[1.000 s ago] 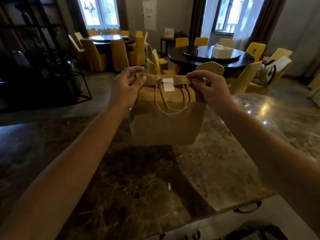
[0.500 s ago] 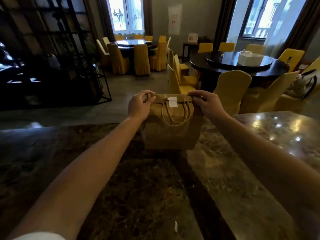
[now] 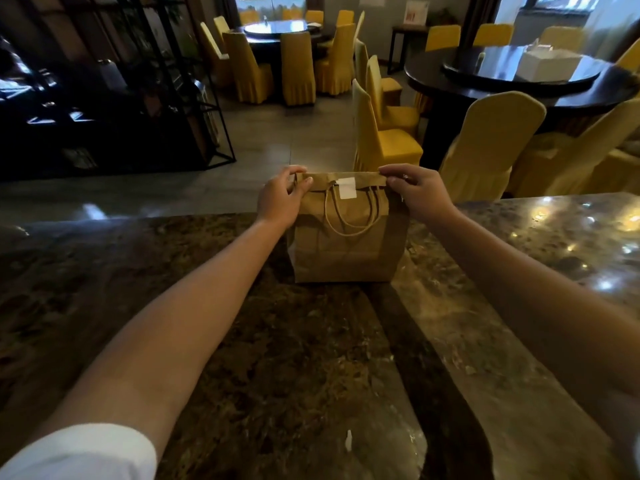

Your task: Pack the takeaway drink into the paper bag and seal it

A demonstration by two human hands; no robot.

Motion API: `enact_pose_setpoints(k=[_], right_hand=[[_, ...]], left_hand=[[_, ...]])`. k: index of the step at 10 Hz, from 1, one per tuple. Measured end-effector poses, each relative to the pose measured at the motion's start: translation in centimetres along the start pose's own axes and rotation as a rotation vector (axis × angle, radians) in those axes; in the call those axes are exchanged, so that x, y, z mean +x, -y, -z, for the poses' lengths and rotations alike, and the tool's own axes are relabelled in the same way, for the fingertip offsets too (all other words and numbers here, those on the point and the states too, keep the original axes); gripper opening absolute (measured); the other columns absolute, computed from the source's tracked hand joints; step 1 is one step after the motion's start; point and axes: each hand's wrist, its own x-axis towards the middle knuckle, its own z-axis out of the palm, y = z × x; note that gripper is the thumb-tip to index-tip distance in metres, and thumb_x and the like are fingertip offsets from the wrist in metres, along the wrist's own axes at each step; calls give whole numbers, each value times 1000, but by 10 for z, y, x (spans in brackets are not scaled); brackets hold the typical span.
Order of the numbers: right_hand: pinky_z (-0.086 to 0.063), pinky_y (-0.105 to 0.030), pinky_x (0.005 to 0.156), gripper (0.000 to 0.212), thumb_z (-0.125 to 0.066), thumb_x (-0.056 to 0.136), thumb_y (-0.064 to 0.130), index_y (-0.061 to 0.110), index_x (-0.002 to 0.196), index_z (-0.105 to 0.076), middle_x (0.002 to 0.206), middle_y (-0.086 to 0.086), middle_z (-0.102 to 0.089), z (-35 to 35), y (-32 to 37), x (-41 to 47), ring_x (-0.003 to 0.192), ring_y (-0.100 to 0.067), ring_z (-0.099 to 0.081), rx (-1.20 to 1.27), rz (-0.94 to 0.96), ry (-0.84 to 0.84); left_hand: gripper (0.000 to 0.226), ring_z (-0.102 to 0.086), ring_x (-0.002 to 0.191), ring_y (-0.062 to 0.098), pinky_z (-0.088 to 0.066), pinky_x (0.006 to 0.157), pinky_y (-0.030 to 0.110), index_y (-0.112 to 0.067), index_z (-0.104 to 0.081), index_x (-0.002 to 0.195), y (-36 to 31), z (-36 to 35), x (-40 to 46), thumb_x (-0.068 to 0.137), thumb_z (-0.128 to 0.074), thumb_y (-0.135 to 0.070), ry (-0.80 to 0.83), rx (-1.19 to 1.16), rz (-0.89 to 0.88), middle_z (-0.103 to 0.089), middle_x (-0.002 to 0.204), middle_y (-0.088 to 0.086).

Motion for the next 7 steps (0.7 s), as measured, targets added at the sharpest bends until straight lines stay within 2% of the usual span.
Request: enact_pose_setpoints(k=[1,4,5,6,7], right_hand=[[-62,-41,93,22,-59,104,20,21,119,-75,111,0,-75,-1,1,1,103,-13,-74,31,-22,-16],[-63,-41,90,22,-63,102,23,22,120,-74,113,0,-75,7,14,-12,103,-14,-75,-12,-28,34],[-64,-38,88,28,-63,101,23,26,128,-70,118,2,-74,13,25,-21,103,-11,-75,-125,-5,73],[-63,-32,81,32,-65,100,27,31,132,-66,122,2,-69,18,36,-30,102,-10,-71,-237,49,66],[-57,-30,82,26,-66,99,28,23,124,-70,123,0,-65,26,62,-38,103,-12,-66,-495,153,86]], left_hand=[[34,-69,100,19,-63,81,42,-24,-61,130,-3,3,2,100,-60,-40,19,-22,32,-69,117,5],[25,-68,100,20,-61,83,39,-23,-62,121,-3,11,-4,102,-56,-38,43,-63,24,-67,110,1],[27,-67,104,19,-60,83,36,-23,-60,125,-10,23,-11,102,-56,-38,48,-39,4,-67,118,4],[30,-67,98,15,-59,79,33,-24,-60,128,-14,36,-15,102,-56,-38,-21,23,-32,-69,117,2],[30,-69,104,20,-59,88,45,-25,-60,127,-31,63,-20,102,-53,-39,-106,151,-161,-73,116,3]])
